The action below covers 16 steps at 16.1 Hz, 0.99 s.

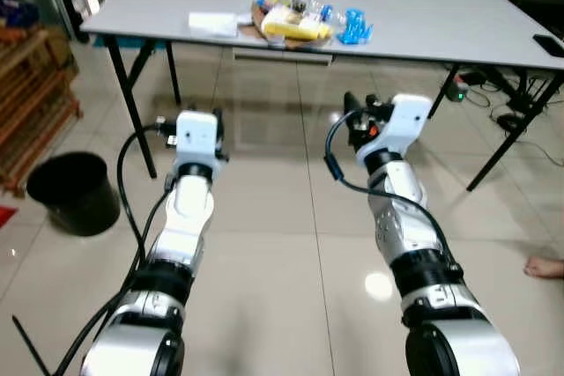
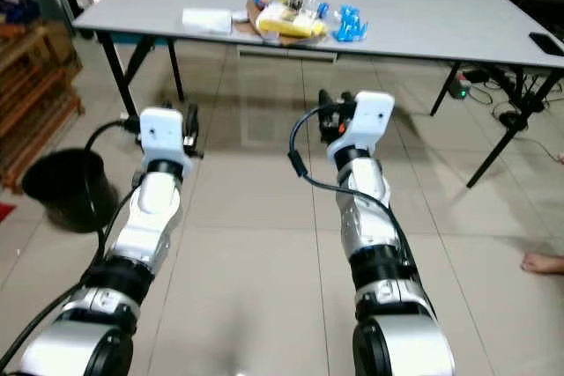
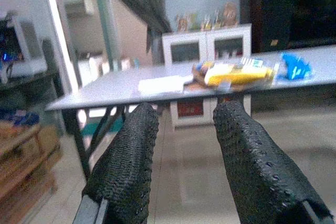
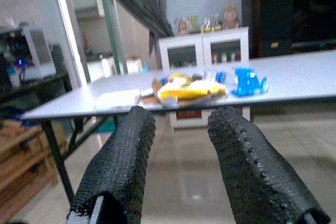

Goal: Picking trash to rubbish bin

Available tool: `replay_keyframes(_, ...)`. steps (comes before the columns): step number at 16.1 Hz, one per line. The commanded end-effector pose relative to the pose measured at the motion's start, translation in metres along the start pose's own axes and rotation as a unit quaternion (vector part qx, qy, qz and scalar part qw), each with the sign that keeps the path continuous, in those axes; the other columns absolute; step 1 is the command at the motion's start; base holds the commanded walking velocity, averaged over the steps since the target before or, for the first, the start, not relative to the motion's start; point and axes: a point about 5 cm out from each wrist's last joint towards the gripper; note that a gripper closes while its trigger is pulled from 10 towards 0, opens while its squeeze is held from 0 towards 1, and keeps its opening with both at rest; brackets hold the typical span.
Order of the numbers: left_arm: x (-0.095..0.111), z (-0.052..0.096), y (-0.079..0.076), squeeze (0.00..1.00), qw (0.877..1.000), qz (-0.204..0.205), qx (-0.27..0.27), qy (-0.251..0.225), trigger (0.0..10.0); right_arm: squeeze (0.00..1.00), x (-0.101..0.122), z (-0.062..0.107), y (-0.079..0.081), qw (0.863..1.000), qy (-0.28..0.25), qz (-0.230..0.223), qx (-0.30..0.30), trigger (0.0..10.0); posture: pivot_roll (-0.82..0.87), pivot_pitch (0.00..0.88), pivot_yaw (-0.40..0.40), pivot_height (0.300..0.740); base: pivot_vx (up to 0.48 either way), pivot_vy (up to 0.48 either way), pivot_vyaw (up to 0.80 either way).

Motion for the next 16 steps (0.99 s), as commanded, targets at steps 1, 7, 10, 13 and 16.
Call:
replay_keyframes(1, 0.008, -0.004, -0.004, 0.0, 1.0, 0.001, -0.007, -0.007, 10.0, 0.0, 0.002, -0.001, 0.002, 1.0, 0.0, -0.005, 0.003, 10.0, -0.03, 0.029, -0.089, 0.74, 0.48, 0.0, 0.0)
replay_keyframes(7, 0.01, -0.001, -0.008, 0.0, 1.0, 0.0, -0.019, -0.003, 10.0, 0.0, -0.009, 0.005, 0.007, 0.999, 0.028, -0.015, -0.002, 10.0, -0.03, 0.006, -0.095, 0.74, 0.48, 0.0, 0.0)
replay_keyframes(10, 0.009, 0.001, -0.008, 0.0, 1.0, -0.003, -0.021, 0.002, 10.0, 0.0, -0.011, 0.006, 0.009, 0.999, 0.034, -0.018, -0.001, 10.0, -0.02, 0.0, -0.094, 0.74, 0.48, 0.0, 0.0)
replay_keyframes(13, 0.009, 0.002, -0.009, 0.0, 1.0, -0.003, -0.026, 0.005, 10.0, 0.0, -0.015, 0.008, 0.013, 0.999, 0.041, -0.022, 0.002, 10.0, -0.02, 0.0, -0.091, 0.74, 0.48, 0.0, 0.0)
replay_keyframes(16, 0.009, 0.003, -0.009, 0.0, 1.0, -0.003, -0.03, 0.005, 10.0, 0.0, -0.016, 0.009, 0.015, 0.999, 0.043, -0.024, 0.004, 10.0, -0.02, 0.0, -0.087, 0.74, 0.48, 0.0, 0.0)
Point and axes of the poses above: a point about 5 cm out from each wrist's last joint towards the gripper, its own z axis pointing back from the gripper into the wrist, its own x axis along the axis of the wrist's last joint, y = z × x, and after that the axes turned 8 degrees about -z, right-handed
